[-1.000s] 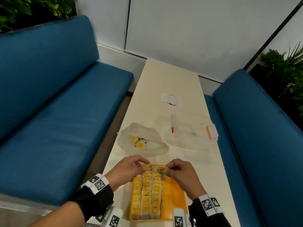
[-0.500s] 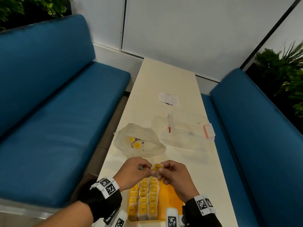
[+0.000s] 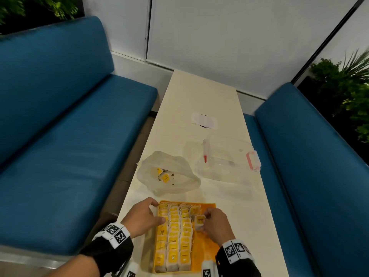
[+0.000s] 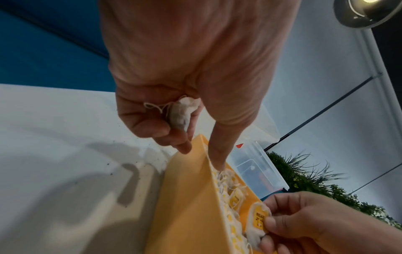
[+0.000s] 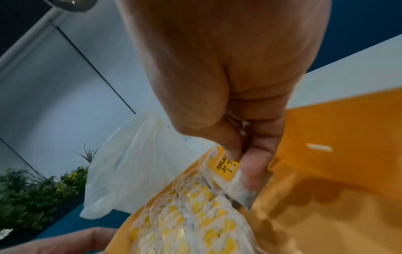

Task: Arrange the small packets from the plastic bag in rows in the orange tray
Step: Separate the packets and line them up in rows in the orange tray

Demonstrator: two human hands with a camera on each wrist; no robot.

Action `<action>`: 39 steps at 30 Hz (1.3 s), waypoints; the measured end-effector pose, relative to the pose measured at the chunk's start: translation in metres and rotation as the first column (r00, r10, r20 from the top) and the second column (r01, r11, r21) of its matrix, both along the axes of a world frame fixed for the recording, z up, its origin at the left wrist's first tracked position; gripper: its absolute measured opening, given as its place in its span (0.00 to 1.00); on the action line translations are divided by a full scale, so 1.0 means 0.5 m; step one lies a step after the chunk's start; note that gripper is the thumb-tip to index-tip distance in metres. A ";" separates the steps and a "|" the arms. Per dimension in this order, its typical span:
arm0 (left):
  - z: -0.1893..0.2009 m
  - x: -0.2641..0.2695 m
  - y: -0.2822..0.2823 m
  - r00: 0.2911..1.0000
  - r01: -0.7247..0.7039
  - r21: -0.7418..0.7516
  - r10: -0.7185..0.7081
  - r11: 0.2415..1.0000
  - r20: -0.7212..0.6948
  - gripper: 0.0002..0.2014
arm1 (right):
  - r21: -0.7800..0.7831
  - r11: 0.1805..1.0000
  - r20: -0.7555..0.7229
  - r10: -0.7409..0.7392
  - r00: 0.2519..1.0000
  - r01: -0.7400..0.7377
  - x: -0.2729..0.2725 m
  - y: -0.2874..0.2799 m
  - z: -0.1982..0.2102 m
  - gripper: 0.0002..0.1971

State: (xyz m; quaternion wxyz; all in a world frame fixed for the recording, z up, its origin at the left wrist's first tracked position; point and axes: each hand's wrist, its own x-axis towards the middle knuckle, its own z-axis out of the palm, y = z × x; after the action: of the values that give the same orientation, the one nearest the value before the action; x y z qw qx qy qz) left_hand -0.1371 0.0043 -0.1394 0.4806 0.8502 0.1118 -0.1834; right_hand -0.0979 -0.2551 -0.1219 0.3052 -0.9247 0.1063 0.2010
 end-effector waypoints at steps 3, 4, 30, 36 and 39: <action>-0.004 -0.002 -0.001 1.000 0.020 -0.027 -0.020 0.999 -0.007 0.29 | -0.106 0.993 0.015 0.050 0.999 -0.049 0.007 0.012 -0.016 0.07; -0.005 -0.002 0.000 1.000 0.020 -0.034 -0.020 0.999 -0.009 0.29 | -0.111 0.992 0.013 0.057 0.998 -0.055 0.010 0.016 -0.015 0.06; -0.004 -0.006 0.010 0.997 0.032 -0.070 -0.037 0.997 -0.070 0.32 | 0.143 0.949 -0.015 -0.281 0.960 0.280 0.032 0.037 -0.116 0.08; 0.029 -0.007 0.024 0.987 -0.047 -0.130 0.026 0.990 -0.158 0.23 | 0.035 0.978 0.018 -0.207 0.978 0.206 0.000 0.066 0.004 0.03; 0.065 -0.002 0.046 0.956 -0.226 -0.355 0.136 0.907 -0.261 0.22 | -0.037 0.995 0.087 -0.085 0.993 0.088 -0.015 0.061 0.048 0.03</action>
State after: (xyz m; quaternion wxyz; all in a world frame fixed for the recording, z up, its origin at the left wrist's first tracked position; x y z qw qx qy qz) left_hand -0.1380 0.0271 -0.1071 0.6354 0.6994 0.2078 -0.2530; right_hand -0.1052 -0.2243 -0.0981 0.2989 -0.9330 0.1373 0.1459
